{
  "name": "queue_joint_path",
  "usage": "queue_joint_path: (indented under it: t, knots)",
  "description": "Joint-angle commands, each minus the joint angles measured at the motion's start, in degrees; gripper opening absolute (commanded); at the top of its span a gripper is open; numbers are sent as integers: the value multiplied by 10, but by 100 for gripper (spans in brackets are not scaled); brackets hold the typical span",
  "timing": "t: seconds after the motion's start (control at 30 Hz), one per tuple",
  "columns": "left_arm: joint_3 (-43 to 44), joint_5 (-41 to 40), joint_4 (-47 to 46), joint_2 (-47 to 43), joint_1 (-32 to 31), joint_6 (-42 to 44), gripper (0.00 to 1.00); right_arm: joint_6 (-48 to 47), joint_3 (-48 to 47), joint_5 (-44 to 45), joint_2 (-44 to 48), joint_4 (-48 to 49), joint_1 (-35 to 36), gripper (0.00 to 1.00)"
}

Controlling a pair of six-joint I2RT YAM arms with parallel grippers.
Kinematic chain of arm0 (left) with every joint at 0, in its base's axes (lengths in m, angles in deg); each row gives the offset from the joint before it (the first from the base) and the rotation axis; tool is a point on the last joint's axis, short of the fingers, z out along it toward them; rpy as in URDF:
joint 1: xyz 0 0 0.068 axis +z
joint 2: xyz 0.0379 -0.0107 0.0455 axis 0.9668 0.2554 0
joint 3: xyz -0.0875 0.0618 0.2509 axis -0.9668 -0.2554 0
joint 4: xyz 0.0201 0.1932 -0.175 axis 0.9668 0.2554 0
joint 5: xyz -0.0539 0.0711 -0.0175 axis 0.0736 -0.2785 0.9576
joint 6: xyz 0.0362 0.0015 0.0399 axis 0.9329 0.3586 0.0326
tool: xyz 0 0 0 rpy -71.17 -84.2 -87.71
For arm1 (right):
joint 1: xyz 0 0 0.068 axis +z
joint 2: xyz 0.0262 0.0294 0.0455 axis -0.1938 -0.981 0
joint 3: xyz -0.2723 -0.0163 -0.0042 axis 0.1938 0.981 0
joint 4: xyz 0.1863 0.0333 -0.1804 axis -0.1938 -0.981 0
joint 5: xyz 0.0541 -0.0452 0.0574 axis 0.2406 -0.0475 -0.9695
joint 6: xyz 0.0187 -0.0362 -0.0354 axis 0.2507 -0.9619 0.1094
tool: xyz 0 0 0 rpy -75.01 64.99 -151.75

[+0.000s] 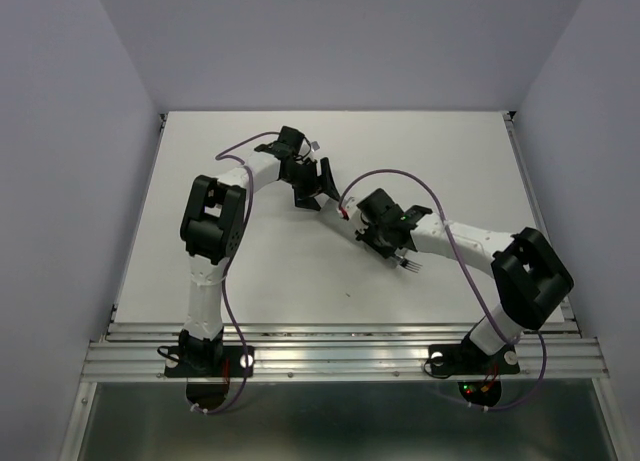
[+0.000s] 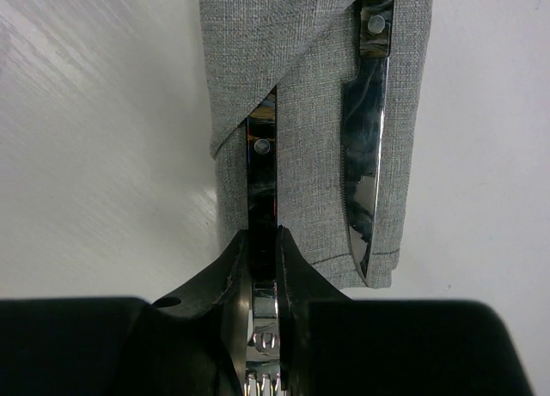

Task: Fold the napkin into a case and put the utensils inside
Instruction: Stuff the fork into the folded napkin.

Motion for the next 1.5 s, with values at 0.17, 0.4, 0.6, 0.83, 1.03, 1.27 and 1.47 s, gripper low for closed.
queue_joint_path:
  t: [0.17,0.4,0.6,0.83,1.03,1.27,1.47]
  knots:
    - [24,20,-7,-3,-3,8,79,-10,-30,-26,-15,25,-2,1]
    - [3,24,-23,-10,-8,-2,79,-19,-43,-28,-37,38,-2,1]
    - [-7,35,-32,-9,-15,-3,77,-14,-51,-24,-51,63,-7,1]
    - [-8,35,-33,-12,-18,-3,77,-18,-66,-20,-61,71,-7,1]
    - [-19,38,-39,-13,-21,-7,77,-12,-70,-23,-69,85,-7,1]
    - [-21,38,-41,-16,-25,-5,77,-10,-95,-26,-102,89,-7,1]
    - [-28,40,-43,-19,-25,-3,77,-11,-114,-25,-119,90,-7,1]
